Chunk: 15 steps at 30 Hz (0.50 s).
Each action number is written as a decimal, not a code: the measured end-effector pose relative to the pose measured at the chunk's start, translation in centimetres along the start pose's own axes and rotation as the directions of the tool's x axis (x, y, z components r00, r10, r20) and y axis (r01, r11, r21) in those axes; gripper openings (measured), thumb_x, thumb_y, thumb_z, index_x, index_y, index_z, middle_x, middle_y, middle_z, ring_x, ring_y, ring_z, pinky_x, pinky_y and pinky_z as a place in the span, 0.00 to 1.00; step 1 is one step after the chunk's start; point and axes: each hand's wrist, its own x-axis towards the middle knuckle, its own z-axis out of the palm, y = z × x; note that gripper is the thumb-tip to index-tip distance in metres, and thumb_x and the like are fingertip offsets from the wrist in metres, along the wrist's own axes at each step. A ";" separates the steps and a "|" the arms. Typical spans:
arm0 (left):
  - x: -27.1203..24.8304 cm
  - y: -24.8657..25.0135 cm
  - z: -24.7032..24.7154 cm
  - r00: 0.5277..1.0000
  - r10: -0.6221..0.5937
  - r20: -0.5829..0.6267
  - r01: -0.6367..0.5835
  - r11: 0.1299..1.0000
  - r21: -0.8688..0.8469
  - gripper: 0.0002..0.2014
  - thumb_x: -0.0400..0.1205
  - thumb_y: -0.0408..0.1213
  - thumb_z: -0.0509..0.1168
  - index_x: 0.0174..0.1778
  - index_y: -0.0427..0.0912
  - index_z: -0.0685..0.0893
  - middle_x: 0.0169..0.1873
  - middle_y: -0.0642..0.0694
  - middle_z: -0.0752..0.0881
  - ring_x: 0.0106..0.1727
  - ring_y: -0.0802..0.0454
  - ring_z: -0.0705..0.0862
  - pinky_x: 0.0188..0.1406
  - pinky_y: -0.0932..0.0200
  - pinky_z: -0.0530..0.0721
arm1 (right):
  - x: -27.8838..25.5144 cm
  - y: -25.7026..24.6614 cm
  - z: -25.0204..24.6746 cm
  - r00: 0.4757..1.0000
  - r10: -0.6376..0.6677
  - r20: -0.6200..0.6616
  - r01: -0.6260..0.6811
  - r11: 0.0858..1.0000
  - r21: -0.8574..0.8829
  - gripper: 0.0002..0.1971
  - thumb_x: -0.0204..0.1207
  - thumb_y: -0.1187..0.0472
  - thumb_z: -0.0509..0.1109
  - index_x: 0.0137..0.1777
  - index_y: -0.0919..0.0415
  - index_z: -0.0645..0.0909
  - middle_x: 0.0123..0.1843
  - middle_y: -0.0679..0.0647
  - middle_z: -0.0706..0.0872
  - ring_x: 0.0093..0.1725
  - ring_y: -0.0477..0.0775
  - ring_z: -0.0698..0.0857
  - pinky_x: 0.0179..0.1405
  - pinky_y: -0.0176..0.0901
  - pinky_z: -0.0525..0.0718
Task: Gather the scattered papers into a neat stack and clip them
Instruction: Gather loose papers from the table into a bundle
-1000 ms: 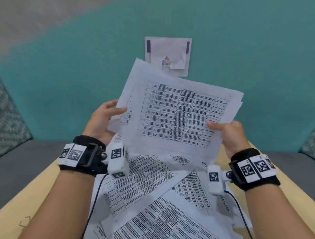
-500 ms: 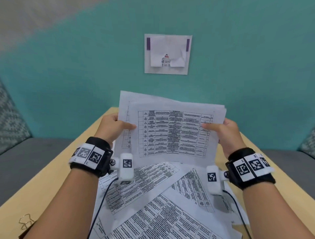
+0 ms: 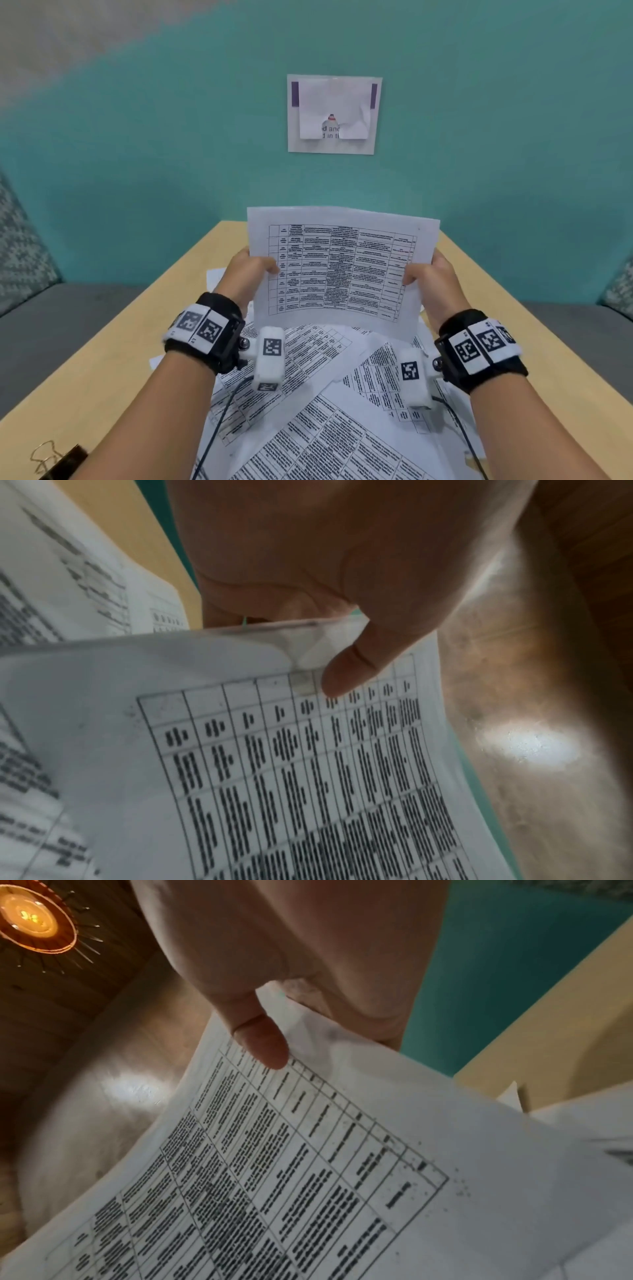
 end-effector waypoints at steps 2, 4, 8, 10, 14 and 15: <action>-0.1 -0.2 0.5 1.000 -0.012 0.009 0.012 1.000 -0.029 0.22 0.81 0.22 0.60 0.71 0.40 0.80 0.63 0.43 0.89 0.62 0.37 0.88 0.61 0.37 0.86 | 0.2 0.3 0.3 1.000 0.007 -0.014 -0.006 1.000 0.017 0.24 0.66 0.81 0.60 0.60 0.64 0.81 0.60 0.60 0.90 0.64 0.68 0.85 0.62 0.63 0.85; -0.3 -0.3 0.7 1.000 -0.002 -0.003 0.002 0.999 -0.044 0.22 0.81 0.23 0.60 0.72 0.40 0.80 0.63 0.42 0.89 0.63 0.37 0.87 0.65 0.34 0.85 | 0.0 0.4 0.5 1.000 0.007 0.003 -0.007 1.000 0.012 0.22 0.70 0.80 0.63 0.61 0.63 0.82 0.60 0.58 0.90 0.63 0.66 0.86 0.65 0.65 0.84; 0.1 -0.1 0.6 0.989 0.066 -0.129 -0.076 0.994 -0.073 0.18 0.81 0.22 0.66 0.67 0.38 0.81 0.61 0.41 0.90 0.60 0.40 0.89 0.58 0.43 0.87 | -0.2 -0.1 0.4 0.999 -0.043 -0.033 0.044 0.998 0.033 0.18 0.76 0.78 0.70 0.62 0.60 0.85 0.59 0.55 0.92 0.60 0.60 0.89 0.64 0.63 0.86; 0.3 0.3 0.4 0.966 0.110 -0.235 -0.135 0.987 -0.092 0.18 0.80 0.25 0.72 0.65 0.38 0.78 0.62 0.38 0.88 0.55 0.44 0.87 0.51 0.51 0.83 | -0.1 -0.7 0.3 0.993 -0.068 -0.096 0.075 0.995 0.072 0.17 0.75 0.78 0.71 0.60 0.62 0.86 0.57 0.55 0.92 0.60 0.60 0.90 0.63 0.62 0.87; -0.4 1.6 0.6 0.971 -0.018 -0.236 -0.041 0.970 -0.240 0.36 0.78 0.40 0.78 0.78 0.47 0.67 0.71 0.43 0.74 0.68 0.44 0.76 0.66 0.45 0.74 | -0.7 -2.5 0.8 0.985 -0.001 -0.171 0.052 0.955 0.293 0.20 0.80 0.78 0.68 0.68 0.61 0.81 0.58 0.50 0.89 0.60 0.55 0.88 0.54 0.43 0.85; -0.8 2.0 0.8 0.986 -0.071 -0.151 0.025 0.956 -0.291 0.32 0.77 0.42 0.78 0.74 0.48 0.72 0.71 0.43 0.74 0.69 0.42 0.76 0.69 0.39 0.75 | -0.8 -2.8 1.0 0.982 0.050 -0.184 0.019 0.935 0.355 0.24 0.80 0.77 0.68 0.74 0.63 0.76 0.62 0.50 0.86 0.61 0.52 0.85 0.60 0.42 0.82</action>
